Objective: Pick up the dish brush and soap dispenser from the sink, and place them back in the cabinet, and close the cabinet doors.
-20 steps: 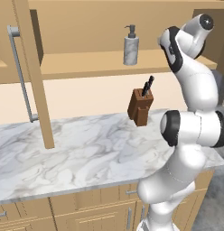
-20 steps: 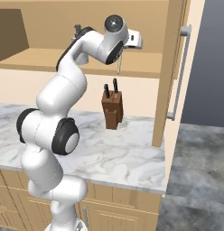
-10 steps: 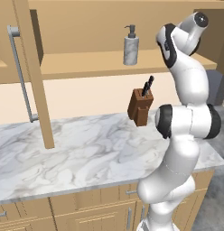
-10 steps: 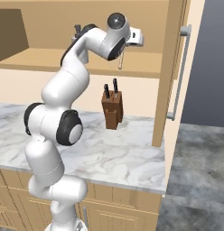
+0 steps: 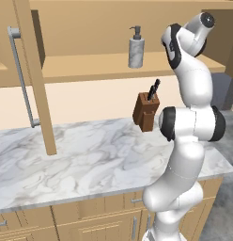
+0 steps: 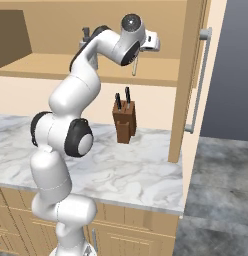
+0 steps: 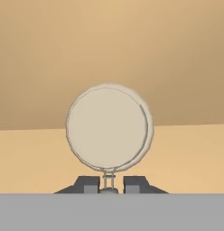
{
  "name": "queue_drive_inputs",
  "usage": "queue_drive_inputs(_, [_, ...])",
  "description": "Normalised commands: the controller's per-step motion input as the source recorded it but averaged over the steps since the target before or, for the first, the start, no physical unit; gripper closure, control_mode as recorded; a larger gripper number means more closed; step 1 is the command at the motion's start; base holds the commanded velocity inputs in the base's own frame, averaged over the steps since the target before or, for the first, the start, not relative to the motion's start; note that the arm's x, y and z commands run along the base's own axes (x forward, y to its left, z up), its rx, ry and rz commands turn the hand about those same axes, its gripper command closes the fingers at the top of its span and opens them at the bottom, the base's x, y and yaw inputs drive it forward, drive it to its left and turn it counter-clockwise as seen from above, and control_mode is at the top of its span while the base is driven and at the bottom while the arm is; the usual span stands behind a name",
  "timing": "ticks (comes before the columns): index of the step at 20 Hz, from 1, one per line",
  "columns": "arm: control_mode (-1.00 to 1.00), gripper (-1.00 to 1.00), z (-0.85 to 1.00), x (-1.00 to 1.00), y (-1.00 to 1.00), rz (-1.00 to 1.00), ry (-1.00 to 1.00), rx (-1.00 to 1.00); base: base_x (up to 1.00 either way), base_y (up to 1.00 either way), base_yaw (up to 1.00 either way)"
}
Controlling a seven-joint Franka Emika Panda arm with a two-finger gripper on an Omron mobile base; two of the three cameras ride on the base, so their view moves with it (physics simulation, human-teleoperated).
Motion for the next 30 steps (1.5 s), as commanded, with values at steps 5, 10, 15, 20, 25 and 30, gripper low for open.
queue_drive_inputs(5, [-1.0, 1.0, -0.16, 0.02, 0.0, 0.0, -0.04, 0.0, 0.0, 0.0, 0.0])
queue_drive_inputs(10, [-1.0, 1.0, -0.23, 0.0, 0.0, 0.0, -0.11, 0.0, 0.0, 0.0, 0.0])
queue_drive_inputs(15, [-1.0, 1.0, -0.16, 0.02, 0.0, 0.0, -0.09, 0.0, 0.0, 0.0, 0.0])
queue_drive_inputs(20, [-1.0, 1.0, -0.1, 0.15, 0.0, 0.0, -0.03, 0.0, 0.0, 0.0, 0.0])
queue_drive_inputs(25, [-1.0, 1.0, -0.05, 0.31, 0.0, 0.0, 0.0, 0.0, 0.0, 0.0, 0.0])
queue_drive_inputs(30, [-1.0, 1.0, -0.02, 0.23, 0.0, 0.0, 0.0, 0.0, 0.0, 0.0, 0.0])
